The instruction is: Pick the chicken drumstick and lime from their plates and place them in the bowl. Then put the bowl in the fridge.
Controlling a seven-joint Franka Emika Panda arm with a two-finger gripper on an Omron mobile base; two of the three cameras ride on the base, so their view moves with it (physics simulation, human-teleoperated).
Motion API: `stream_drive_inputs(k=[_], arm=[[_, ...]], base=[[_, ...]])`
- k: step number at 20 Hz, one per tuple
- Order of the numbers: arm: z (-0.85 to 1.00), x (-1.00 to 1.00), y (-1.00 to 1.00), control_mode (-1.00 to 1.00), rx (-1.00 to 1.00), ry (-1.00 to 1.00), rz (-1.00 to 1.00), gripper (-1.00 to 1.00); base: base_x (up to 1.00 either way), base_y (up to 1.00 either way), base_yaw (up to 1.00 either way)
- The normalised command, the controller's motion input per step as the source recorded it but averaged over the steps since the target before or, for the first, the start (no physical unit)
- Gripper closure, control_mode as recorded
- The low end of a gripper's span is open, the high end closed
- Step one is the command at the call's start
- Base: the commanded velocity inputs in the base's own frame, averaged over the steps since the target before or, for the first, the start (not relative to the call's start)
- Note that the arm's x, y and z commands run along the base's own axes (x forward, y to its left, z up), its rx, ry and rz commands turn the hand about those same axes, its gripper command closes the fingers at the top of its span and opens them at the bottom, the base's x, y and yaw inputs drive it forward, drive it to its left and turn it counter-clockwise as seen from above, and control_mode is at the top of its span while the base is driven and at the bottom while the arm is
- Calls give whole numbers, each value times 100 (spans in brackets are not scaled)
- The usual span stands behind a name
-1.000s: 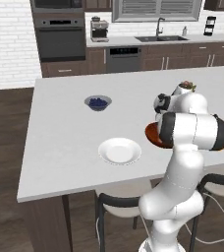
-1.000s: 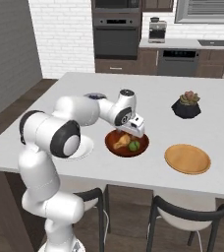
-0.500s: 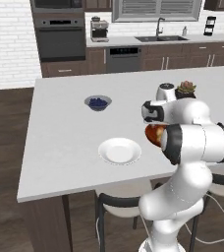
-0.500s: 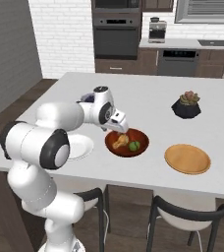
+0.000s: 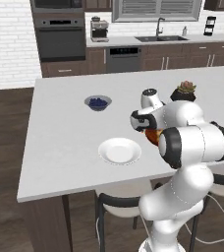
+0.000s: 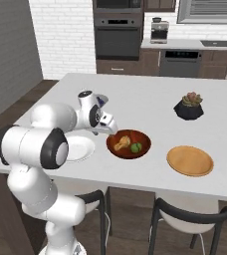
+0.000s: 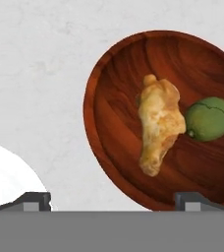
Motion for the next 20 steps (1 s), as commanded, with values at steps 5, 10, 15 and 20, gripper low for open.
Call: stream_drive_inputs(k=[5, 10, 15, 20], arm=[[-31, 0, 14, -100, 0, 1, 0, -100], [-39, 0, -6, -100, 0, 0, 0, -100], [-16, 4, 0, -100, 0, 0, 0, -100], [0, 27, -17, -100, 0, 0, 0, -100]], base=[[0, 0, 0], [0, 0, 0], [0, 0, 0], [0, 0, 0]])
